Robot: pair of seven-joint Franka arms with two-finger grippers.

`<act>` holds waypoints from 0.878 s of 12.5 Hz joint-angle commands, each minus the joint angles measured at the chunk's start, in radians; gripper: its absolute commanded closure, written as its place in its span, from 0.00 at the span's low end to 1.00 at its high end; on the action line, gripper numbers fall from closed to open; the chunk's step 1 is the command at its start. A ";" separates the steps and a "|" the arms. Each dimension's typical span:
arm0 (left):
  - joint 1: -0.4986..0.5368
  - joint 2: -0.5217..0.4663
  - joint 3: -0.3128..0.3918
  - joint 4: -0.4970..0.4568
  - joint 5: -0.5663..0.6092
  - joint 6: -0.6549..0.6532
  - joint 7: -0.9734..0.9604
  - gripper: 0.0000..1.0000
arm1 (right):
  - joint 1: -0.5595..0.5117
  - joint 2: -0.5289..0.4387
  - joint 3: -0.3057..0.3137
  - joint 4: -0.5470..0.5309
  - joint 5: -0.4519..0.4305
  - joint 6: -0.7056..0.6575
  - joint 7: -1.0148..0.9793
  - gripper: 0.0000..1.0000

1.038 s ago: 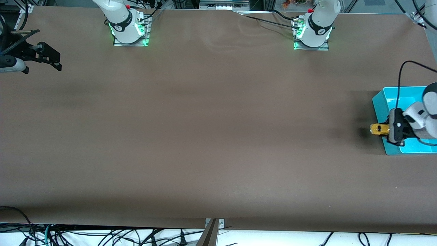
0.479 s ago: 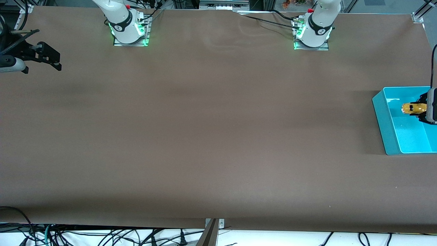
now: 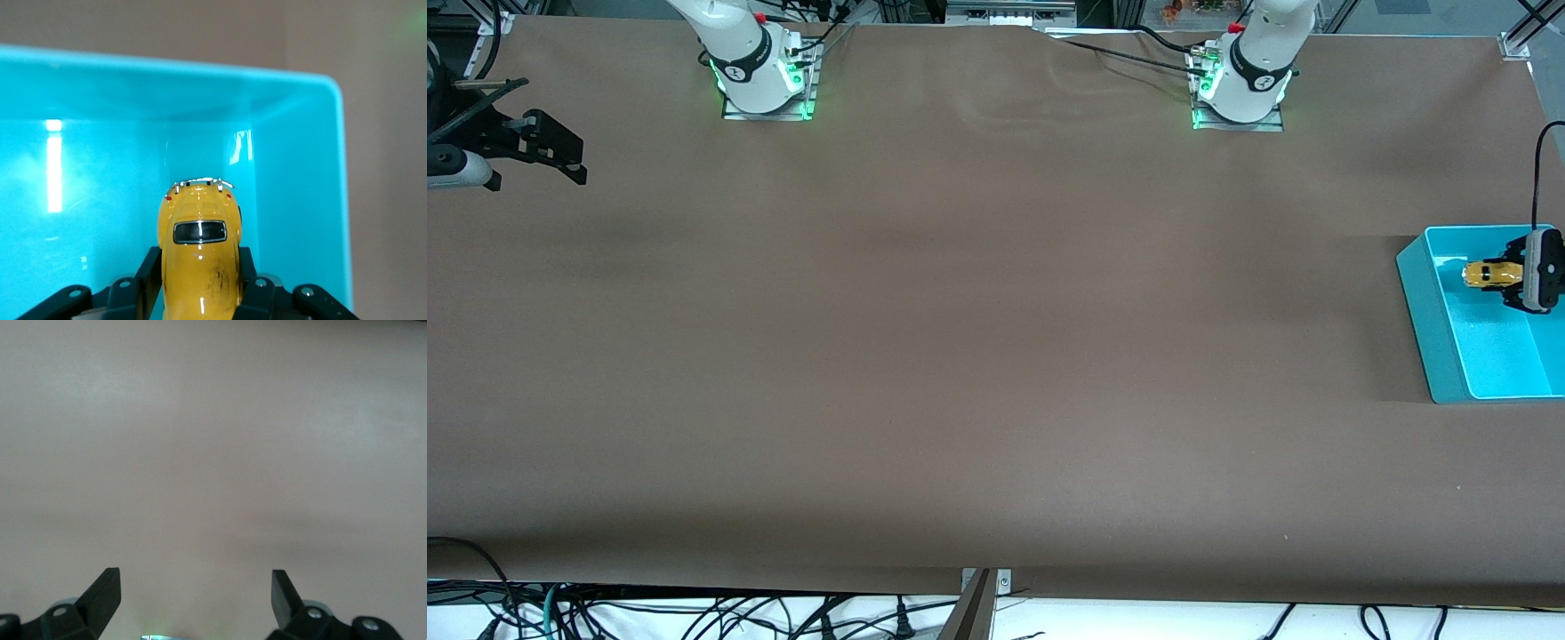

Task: Wind and store yellow beetle car
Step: 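Lower the car into the box and open the left gripper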

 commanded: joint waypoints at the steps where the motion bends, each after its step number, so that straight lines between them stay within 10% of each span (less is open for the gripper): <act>1: 0.024 0.033 -0.014 0.003 0.025 0.026 0.034 0.70 | 0.008 0.003 -0.011 0.018 0.051 -0.006 0.029 0.00; 3: 0.028 0.045 -0.014 0.003 0.022 0.038 0.034 0.57 | 0.008 0.005 -0.008 0.018 0.056 0.001 0.077 0.00; 4: 0.030 0.050 -0.014 0.001 0.021 0.036 0.035 0.14 | 0.008 0.005 -0.008 0.018 0.056 0.003 0.080 0.00; 5: 0.033 0.047 -0.014 0.001 0.019 0.030 0.036 0.00 | 0.008 0.005 -0.008 0.018 0.057 0.003 0.080 0.00; 11: 0.019 -0.059 -0.026 0.024 0.012 -0.098 -0.004 0.00 | 0.008 0.012 -0.008 0.018 0.058 0.003 0.078 0.00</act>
